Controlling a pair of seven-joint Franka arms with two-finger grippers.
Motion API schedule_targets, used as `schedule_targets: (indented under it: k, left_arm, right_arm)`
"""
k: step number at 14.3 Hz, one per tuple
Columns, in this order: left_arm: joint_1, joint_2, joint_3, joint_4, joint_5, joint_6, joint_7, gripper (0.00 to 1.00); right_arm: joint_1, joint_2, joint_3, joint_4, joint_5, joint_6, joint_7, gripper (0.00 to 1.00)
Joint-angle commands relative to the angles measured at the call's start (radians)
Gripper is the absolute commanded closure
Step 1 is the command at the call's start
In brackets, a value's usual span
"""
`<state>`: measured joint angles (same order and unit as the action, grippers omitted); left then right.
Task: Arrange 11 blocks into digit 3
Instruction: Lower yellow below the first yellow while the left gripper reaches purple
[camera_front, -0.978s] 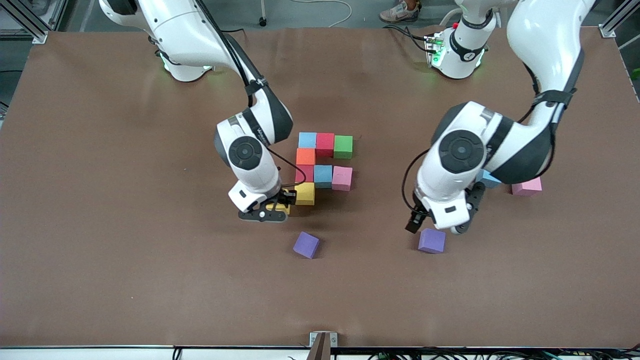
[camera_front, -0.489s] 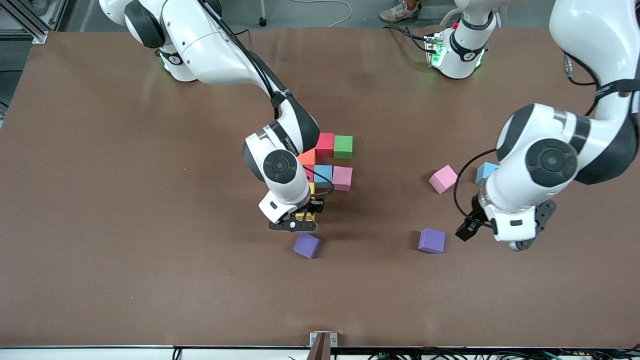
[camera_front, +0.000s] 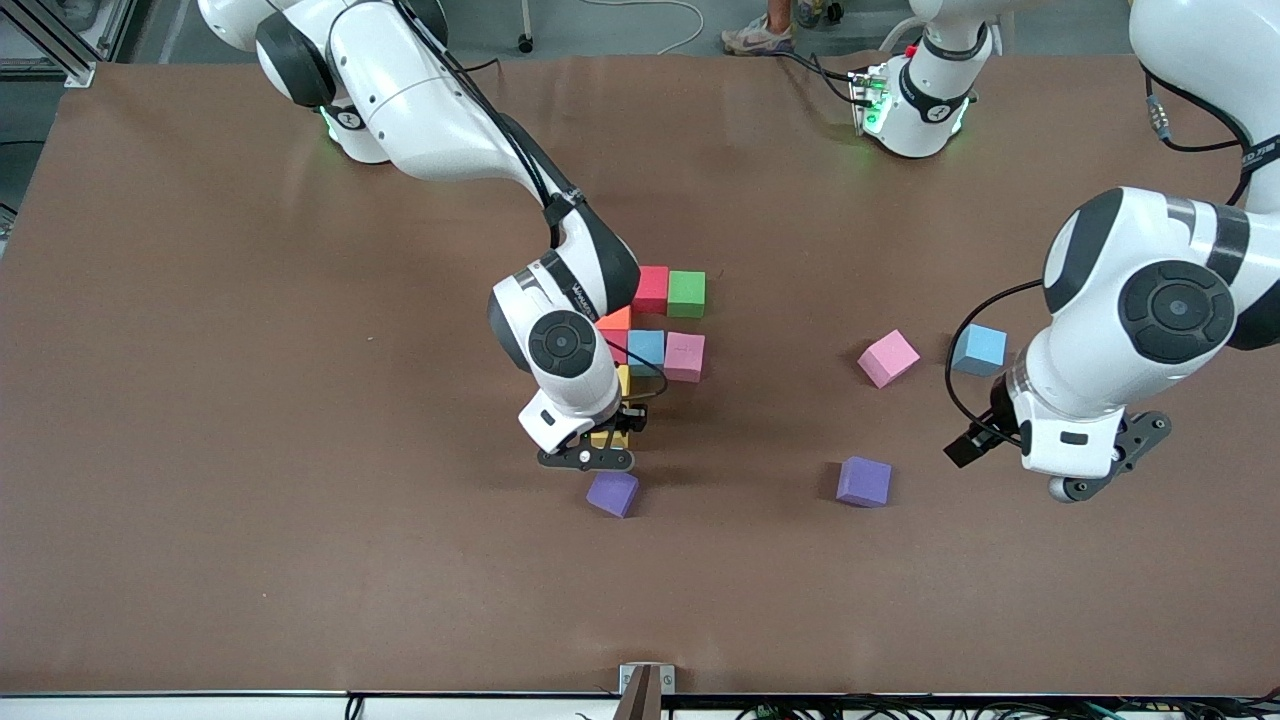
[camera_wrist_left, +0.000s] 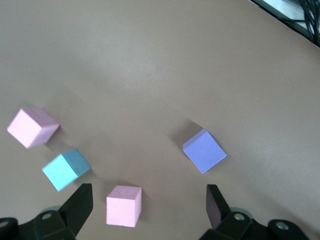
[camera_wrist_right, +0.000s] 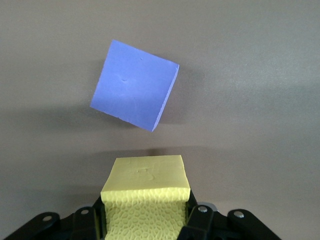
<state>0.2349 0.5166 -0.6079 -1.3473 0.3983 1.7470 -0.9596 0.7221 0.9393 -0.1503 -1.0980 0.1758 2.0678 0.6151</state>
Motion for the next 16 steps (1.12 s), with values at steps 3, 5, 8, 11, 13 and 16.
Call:
schedule_targets:
  k: [3, 5, 8, 11, 13, 16]
  left_arm:
    - [0.04, -0.006, 0.002, 0.01, -0.019, -0.02, 0.168, 0.0]
    - [0.046, 0.011, 0.002, 0.01, -0.018, -0.009, 0.269, 0.0]
    - [0.038, 0.06, 0.002, 0.011, -0.019, 0.04, 0.301, 0.0]
    - [0.026, 0.114, 0.0, 0.01, -0.022, 0.083, 0.303, 0.0]
    - [0.023, 0.155, -0.001, 0.008, -0.021, 0.127, 0.318, 0.0]
    - [0.007, 0.201, 0.002, 0.01, -0.019, 0.23, 0.369, 0.0]
  right_arm:
    - [-0.001, 0.038, 0.0, 0.033, 0.016, -0.011, 0.015, 1.0]
    - [-0.006, 0.05, -0.002, 0.044, 0.016, -0.006, 0.015, 1.0]
    - [-0.006, 0.098, -0.005, 0.096, 0.014, -0.009, 0.032, 1.0]
    - [-0.006, 0.102, -0.006, 0.099, 0.014, -0.017, 0.035, 1.0]
    - [-0.004, 0.11, -0.009, 0.099, 0.014, -0.02, 0.035, 1.0]
    - [-0.003, 0.112, -0.009, 0.102, 0.014, -0.04, 0.035, 1.0]
